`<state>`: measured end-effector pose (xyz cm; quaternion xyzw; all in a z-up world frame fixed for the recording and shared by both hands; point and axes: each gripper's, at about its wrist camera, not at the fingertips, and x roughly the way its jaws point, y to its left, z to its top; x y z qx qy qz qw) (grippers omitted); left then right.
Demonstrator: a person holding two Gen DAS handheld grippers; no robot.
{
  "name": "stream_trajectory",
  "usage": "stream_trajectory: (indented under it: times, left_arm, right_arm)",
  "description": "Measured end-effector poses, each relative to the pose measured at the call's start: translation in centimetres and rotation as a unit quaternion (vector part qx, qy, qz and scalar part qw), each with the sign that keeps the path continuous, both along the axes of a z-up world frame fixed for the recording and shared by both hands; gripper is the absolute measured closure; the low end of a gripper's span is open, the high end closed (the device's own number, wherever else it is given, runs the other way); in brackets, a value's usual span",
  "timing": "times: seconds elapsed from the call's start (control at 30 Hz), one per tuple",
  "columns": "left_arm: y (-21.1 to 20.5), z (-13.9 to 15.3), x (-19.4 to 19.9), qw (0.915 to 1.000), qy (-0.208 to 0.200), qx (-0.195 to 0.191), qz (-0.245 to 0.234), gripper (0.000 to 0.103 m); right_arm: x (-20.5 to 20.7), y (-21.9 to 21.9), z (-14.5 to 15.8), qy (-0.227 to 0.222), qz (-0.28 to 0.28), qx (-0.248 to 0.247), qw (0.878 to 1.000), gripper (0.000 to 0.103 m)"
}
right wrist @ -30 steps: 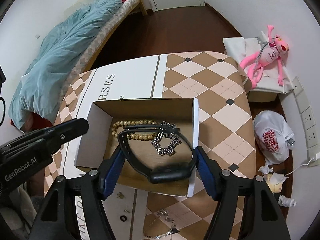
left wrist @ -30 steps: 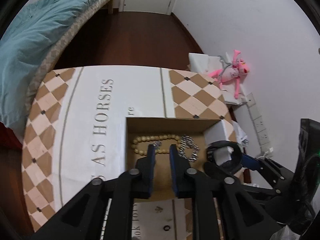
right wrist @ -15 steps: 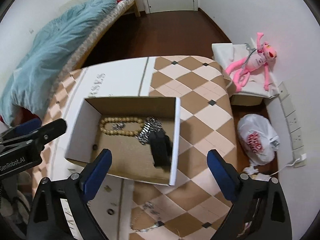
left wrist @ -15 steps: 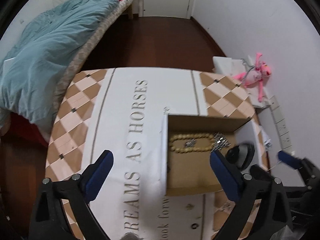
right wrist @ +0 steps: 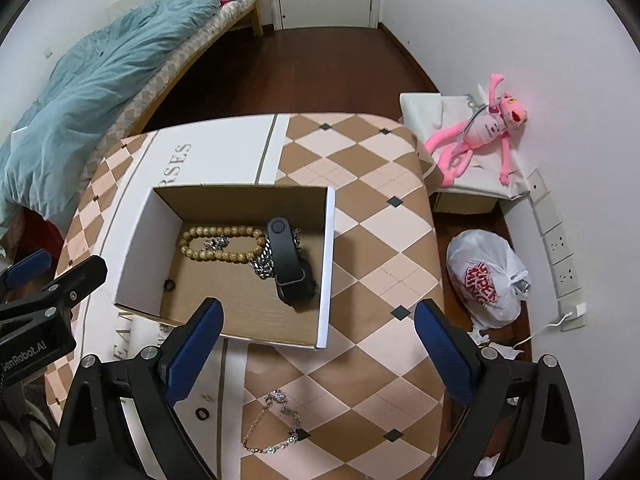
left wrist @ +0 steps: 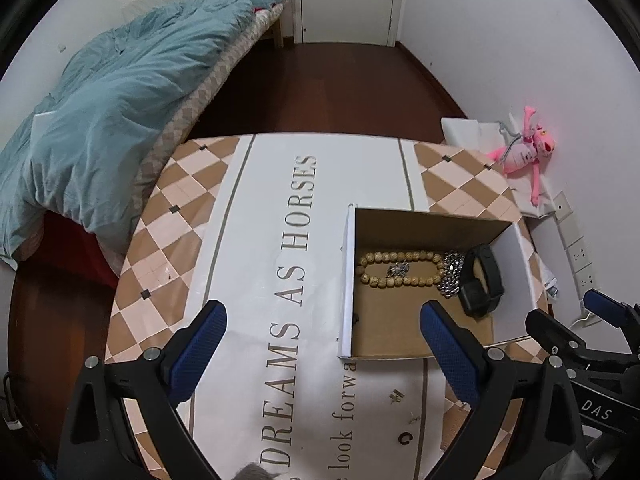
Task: Organize jewelry
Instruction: 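Open both tools over the box to drop the ring and watch band, then grasp another small ring with the left tool while the right tool moves toward the thin silver chain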
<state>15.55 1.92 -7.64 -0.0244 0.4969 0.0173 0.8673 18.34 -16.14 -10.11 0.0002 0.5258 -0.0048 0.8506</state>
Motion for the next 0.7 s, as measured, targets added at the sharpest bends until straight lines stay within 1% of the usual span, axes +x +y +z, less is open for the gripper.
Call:
stream_trajectory:
  times: [0.17, 0.27, 0.37, 0.4, 0.5, 0.57, 0.6, 0.63, 0.67, 0.7]
  left_arm:
    - [0.2, 2.4, -1.5, 0.9996, -0.025, -0.008, 0.002, 0.004]
    - [0.4, 2.7, -2.9, 0.9994, -0.034, -0.006, 0.005, 0.004]
    - [0.3, 1.1, -4.6, 0.9996, -0.028, 0.006, 0.007, 0.004]
    - [0.2, 0.2, -5.2, 0.9997, -0.022, 0.012, 0.008, 0.004]
    - [0.0, -2.9, -6.3, 0.9997, 0.010, 0.019, 0.010, 0.004]
    - [0.0, -5.1, -6.8, 0.9992, 0.032, 0.018, 0.013, 0.004]
    - [-0.1, -5.7, -7.1, 0.9990, 0.037, 0.021, 0.014, 0.004]
    - [-0.2, -6.4, -7.3, 0.9987, 0.044, 0.023, 0.014, 0.004]
    - [-0.2, -6.9, -7.5, 0.9985, 0.048, 0.024, 0.013, 0.004]
    - [-0.3, -7.3, -7.6, 0.9983, 0.051, 0.026, 0.013, 0.004]
  right_arm:
    - [-1.6, 0.3, 2.4, -0.021, -0.001, 0.012, 1.000, 0.005]
    - [-3.2, 0.3, 2.3, -0.019, -0.007, 0.019, 1.000, 0.005]
    - [-5.1, 0.2, -0.1, 0.002, -0.018, 0.027, 0.999, 0.005]
    - [-5.8, 0.0, -1.7, 0.020, -0.026, 0.033, 0.999, 0.005]
    - [-7.4, -0.8, -5.9, 0.058, -0.053, 0.052, 0.996, 0.005]
    - [-8.3, -0.9, -8.0, 0.065, -0.065, 0.056, 0.994, 0.006]
    - [-8.7, -1.0, -9.1, 0.068, -0.072, 0.060, 0.993, 0.012]
    - [-8.9, -1.1, -9.8, 0.071, -0.076, 0.063, 0.993, 0.020]
    - [-9.3, -0.8, -9.9, 0.055, -0.075, 0.050, 0.994, 0.022]
    - [-9.5, -0.5, -9.9, 0.049, -0.070, 0.045, 0.995, 0.028]
